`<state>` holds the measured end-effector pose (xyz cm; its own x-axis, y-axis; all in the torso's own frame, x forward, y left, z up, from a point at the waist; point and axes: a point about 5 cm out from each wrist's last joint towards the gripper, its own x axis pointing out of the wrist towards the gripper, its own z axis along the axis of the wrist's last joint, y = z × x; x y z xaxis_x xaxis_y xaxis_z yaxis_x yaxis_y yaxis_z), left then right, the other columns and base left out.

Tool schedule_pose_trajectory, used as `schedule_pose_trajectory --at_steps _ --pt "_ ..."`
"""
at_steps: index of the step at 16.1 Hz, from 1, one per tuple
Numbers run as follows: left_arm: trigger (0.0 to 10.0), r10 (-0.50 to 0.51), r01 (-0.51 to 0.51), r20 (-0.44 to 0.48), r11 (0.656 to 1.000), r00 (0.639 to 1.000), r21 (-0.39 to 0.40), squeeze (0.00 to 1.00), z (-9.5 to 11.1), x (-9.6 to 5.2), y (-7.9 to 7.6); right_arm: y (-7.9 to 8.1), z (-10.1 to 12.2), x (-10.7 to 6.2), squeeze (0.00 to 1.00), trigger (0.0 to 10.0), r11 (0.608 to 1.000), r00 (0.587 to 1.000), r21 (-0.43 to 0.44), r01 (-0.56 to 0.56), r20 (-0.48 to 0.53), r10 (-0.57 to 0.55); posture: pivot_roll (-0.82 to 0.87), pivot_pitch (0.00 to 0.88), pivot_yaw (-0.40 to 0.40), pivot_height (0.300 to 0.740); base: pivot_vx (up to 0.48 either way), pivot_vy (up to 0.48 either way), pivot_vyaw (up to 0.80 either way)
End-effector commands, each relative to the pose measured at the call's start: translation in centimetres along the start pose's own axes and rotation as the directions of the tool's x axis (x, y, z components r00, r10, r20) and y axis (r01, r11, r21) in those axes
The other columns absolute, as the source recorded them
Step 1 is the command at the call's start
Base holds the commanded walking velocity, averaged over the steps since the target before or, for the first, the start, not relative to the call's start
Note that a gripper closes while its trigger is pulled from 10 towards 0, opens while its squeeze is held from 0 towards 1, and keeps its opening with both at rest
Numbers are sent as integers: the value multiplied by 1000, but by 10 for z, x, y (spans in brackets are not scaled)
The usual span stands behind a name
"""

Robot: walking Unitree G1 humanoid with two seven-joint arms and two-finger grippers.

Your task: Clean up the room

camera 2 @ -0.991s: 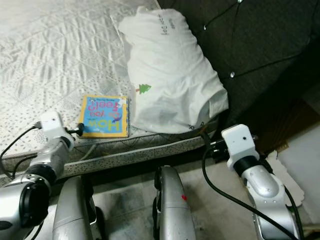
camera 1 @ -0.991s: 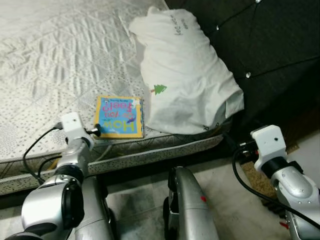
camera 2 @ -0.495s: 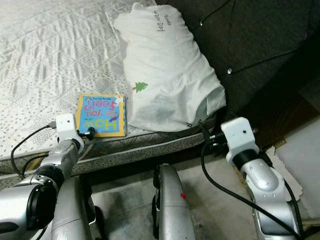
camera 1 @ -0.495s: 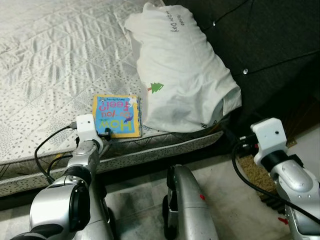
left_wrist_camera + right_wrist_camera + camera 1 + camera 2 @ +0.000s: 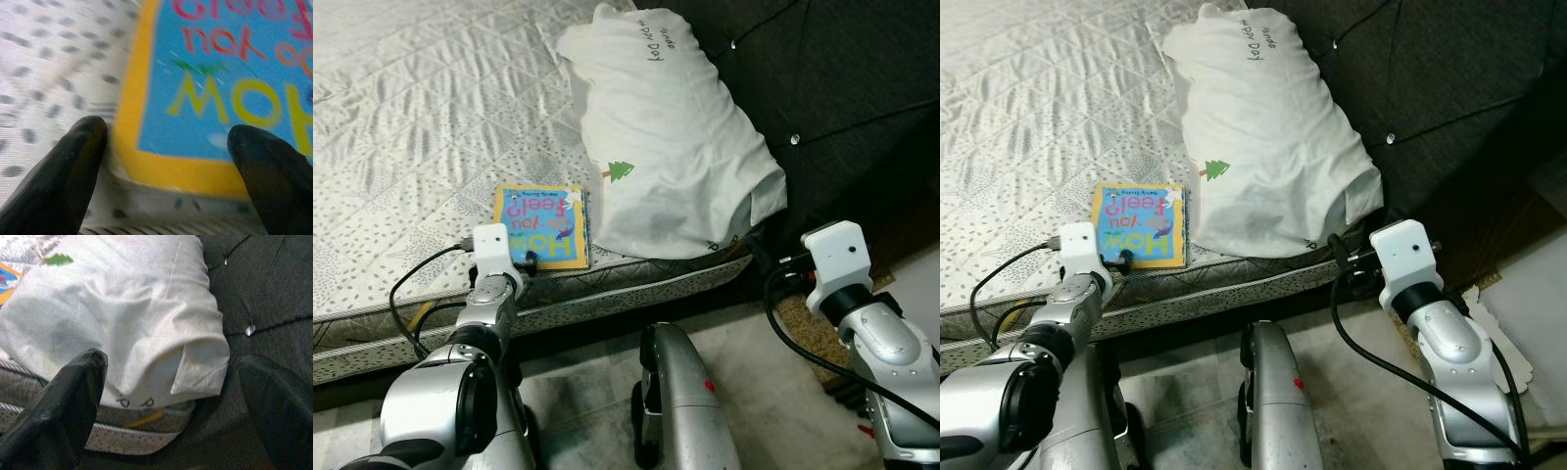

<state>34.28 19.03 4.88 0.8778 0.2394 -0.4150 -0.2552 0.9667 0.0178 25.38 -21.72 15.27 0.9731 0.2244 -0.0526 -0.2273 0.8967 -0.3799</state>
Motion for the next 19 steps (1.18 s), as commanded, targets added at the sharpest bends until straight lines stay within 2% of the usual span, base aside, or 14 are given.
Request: schedule_pose_trajectory --at_steps 1,2,3,5,7,11,13,16,17,18,19 --pt "10000 78 -76 45 996 996 -44 0 10 1 5 0 -5 -2 0 10000 1000 1000 -4 9 -20 -9 -248 190 -114 566 0 0 0" --pt "10000 104 -102 47 993 993 -59 0 11 1 7 1 -5 -1 0 10000 1000 1000 -3 7 -20 -7 -244 190 -113 566 0 0 0" --pt "10000 163 -158 33 981 986 -110 0 8 0 11 2 -5 0 0 10000 1000 1000 0 4 -18 -4 -239 189 -110 566 0 0 0" --pt "10000 245 -247 -32 949 969 -195 0 -5 -3 18 4 -5 3 0 10000 1000 1000 6 3 -16 -3 -229 190 -105 566 0 0 0" --pt "10000 246 -257 -76 945 966 -203 0 -16 -5 19 6 -6 6 0 10000 1000 1000 11 5 -13 -5 -222 194 -100 566 0 0 0" --pt "10000 269 -292 -131 931 954 -220 0 -23 -6 24 6 -8 6 0 10000 1000 1000 17 15 -13 -14 -214 198 -83 566 0 0 0" --pt "10000 330 -342 -88 911 940 -232 0 -17 -6 31 7 -9 6 0 10000 1000 1000 21 22 -15 -21 -210 200 -78 566 0 0 0" --pt "10000 364 -345 102 924 926 -167 0 7 -5 39 10 -10 7 0 10000 999 1000 28 22 -13 -22 -197 201 -75 566 0 0 0" --pt "10000 375 -351 124 919 919 -177 0 11 -6 41 11 -10 8 0 10000 999 1000 31 21 -11 -21 -193 201 -73 566 0 0 0" --pt "10000 383 -356 87 907 920 -227 0 5 -7 41 13 -11 10 0 10000 999 1000 35 19 -9 -19 -181 198 -71 566 0 0 0" --pt "10000 382 -356 69 903 921 -242 0 3 -8 41 13 -11 10 0 10000 999 1000 36 19 -8 -18 -177 197 -71 566 0 0 0"
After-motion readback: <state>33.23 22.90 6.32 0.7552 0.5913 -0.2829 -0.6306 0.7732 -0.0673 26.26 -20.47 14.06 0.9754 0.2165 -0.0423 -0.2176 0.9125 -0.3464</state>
